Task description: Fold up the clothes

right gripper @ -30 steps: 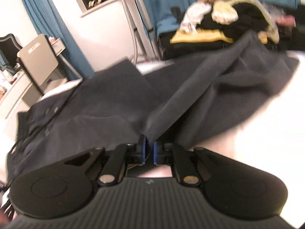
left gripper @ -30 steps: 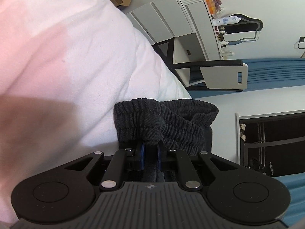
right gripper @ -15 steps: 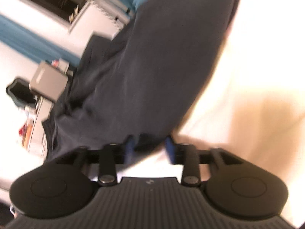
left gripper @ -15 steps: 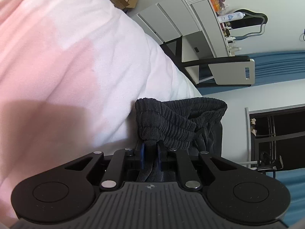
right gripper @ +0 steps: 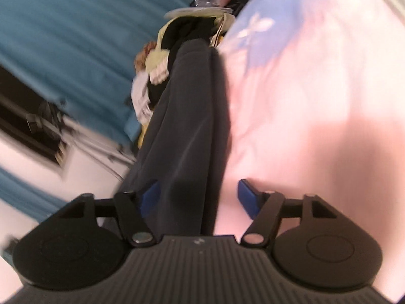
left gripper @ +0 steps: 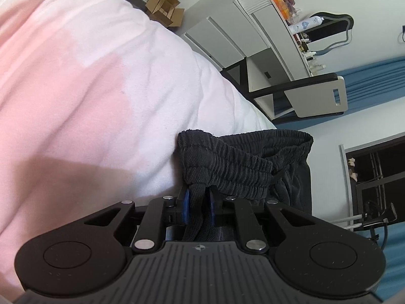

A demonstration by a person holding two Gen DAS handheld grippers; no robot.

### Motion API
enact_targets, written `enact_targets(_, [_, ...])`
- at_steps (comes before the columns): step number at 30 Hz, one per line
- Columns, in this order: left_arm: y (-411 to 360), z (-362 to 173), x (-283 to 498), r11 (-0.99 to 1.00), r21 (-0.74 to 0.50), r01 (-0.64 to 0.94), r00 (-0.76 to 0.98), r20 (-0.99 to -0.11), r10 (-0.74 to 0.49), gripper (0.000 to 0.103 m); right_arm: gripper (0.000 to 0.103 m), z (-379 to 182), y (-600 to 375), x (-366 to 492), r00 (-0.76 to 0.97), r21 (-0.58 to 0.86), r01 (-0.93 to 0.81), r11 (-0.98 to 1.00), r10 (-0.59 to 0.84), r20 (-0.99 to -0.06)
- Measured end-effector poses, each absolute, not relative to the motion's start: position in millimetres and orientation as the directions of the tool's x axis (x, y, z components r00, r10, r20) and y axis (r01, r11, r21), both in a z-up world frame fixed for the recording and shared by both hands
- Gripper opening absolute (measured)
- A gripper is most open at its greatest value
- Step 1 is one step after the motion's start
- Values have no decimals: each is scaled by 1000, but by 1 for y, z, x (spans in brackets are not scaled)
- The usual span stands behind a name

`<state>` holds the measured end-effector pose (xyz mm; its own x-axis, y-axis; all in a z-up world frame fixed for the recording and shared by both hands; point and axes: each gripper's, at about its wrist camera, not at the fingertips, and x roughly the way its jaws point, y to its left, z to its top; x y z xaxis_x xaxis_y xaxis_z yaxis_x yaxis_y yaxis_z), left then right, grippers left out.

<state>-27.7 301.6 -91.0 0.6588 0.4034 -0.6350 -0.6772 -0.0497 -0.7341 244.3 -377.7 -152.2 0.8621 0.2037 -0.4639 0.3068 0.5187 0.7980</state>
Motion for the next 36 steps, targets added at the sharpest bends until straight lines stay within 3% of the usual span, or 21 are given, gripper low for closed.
enact_targets(4, [300,-103,-25,-102,-760,-642,679,-626,383,20,60,-158,-389,242,913,829,218,515,194,-360])
enact_targets(10, [301,-114,-21,-130,-769,-626,694,-625,357,20,56,-153,-378,260,910,815,106,569,276,-311])
enact_targets(11, [300,-114,-20,-125,-768,-628,693,-625,359,20,43,-150,-374,262,908,802,100,589,275,-316])
enact_targets(12, [300,-114,-20,-120,-767,-631,692,-626,361,20,18,-148,-370,264,906,787,97,609,273,-322])
enact_targets(13, [300,-114,-20,-116,-767,-631,692,-625,361,20,9,-142,-366,266,905,773,102,626,265,-334])
enact_targets(15, [300,-113,-20,-110,-768,-632,694,-623,362,19,5,-132,-362,263,909,757,110,645,244,-339])
enact_targets(21, [307,-111,-25,-134,-820,-557,755,-567,329,17,3,-87,-354,229,955,755,103,648,148,-258])
enact_targets(27, [312,-97,-35,-130,-869,-478,805,-492,332,13,2,-51,-345,160,975,678,196,709,-66,-213])
enact_targets(32, [320,-88,-47,-126,-885,-448,812,-462,356,12,3,-56,-358,126,964,782,220,583,-8,-266])
enact_targets(35, [328,-100,-50,-192,-872,-450,805,-489,335,12,10,-78,-375,113,950,875,267,405,39,-308])
enact_targets(36, [330,-104,-50,-218,-866,-450,803,-499,324,12,18,-85,-381,108,947,892,285,351,39,-319])
